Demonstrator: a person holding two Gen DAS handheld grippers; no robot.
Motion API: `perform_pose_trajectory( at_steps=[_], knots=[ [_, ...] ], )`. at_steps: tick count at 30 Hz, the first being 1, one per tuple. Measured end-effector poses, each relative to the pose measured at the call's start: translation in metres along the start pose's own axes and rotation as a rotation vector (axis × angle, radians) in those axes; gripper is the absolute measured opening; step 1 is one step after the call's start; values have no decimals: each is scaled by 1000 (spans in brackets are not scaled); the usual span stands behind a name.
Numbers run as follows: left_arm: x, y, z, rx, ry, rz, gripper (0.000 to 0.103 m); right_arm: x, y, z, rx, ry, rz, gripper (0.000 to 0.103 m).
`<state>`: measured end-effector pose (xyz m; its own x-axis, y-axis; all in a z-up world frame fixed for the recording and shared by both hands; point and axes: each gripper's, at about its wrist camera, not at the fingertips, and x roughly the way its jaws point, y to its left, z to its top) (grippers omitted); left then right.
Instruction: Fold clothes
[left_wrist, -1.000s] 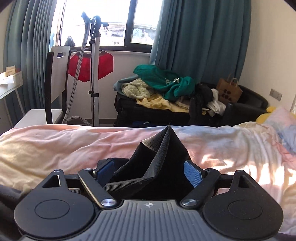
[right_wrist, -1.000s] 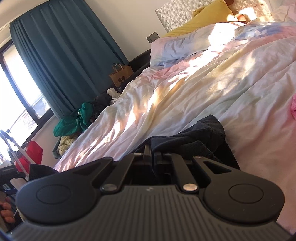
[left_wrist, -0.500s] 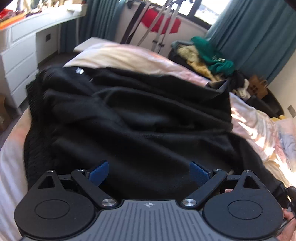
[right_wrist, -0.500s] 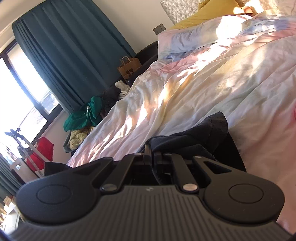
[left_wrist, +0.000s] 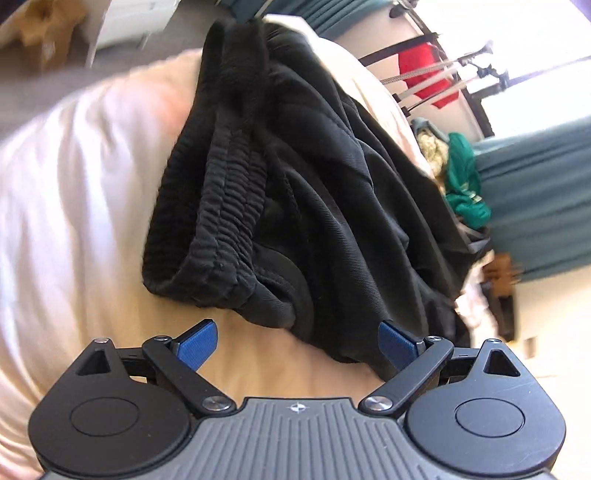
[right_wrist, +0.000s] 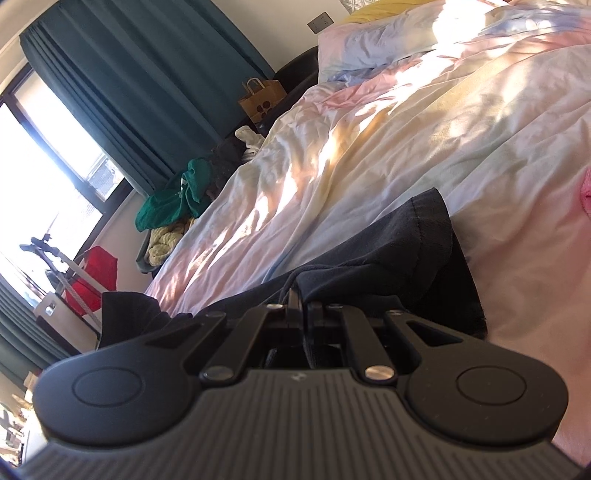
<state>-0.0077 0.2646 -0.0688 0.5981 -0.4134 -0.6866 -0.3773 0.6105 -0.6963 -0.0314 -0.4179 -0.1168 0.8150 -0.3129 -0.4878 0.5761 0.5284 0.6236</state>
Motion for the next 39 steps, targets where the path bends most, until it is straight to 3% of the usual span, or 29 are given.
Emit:
perform_pose_trajectory(
  at_steps=[7, 9, 14, 16, 18, 21, 24, 29, 32, 35, 36, 38, 39],
  knots=[
    [11, 5, 4, -35, 13, -5, 91, -2, -2, 3, 38, -5, 7, 6],
    [17, 8, 5, -48, 24, 9, 84, -1, -2, 4, 46, -6, 7, 6],
    [24, 20, 7, -141, 2, 57, 81, 1, -3, 4, 60, -7, 7, 6],
    [27, 27, 8, -194, -16, 61, 73, 2, -2, 4, 57, -10, 5, 6],
    [27, 29, 8, -226, -39, 62, 56, 3, -1, 4, 55, -12, 2, 6],
    [19, 24, 6, -205, -90, 39, 27, 4, -1, 5, 56, -14, -1, 6],
    [-5, 15, 6, -157, -176, 8, 18, 5, -3, 8, 66, -15, -2, 6],
    [-68, 4, 12, -113, -380, -145, 15, 7, -13, 14, 112, 11, 2, 6],
    [-100, 7, 23, -140, -484, -187, 12, 8, -21, 18, 143, 32, 15, 6],
    [-117, 22, 24, -266, -600, -245, 11, 8, -32, 24, 200, 52, 29, 7],
    [-118, 29, 22, -298, -628, -231, 10, 7, -36, 27, 227, 52, 36, 7],
    [-120, 49, 24, -370, -629, -178, 10, 2, -45, 33, 274, 25, 78, 6],
    [-122, 61, 26, -416, -611, -190, 10, -1, -47, 37, 276, 1, 100, 6]
  ],
)
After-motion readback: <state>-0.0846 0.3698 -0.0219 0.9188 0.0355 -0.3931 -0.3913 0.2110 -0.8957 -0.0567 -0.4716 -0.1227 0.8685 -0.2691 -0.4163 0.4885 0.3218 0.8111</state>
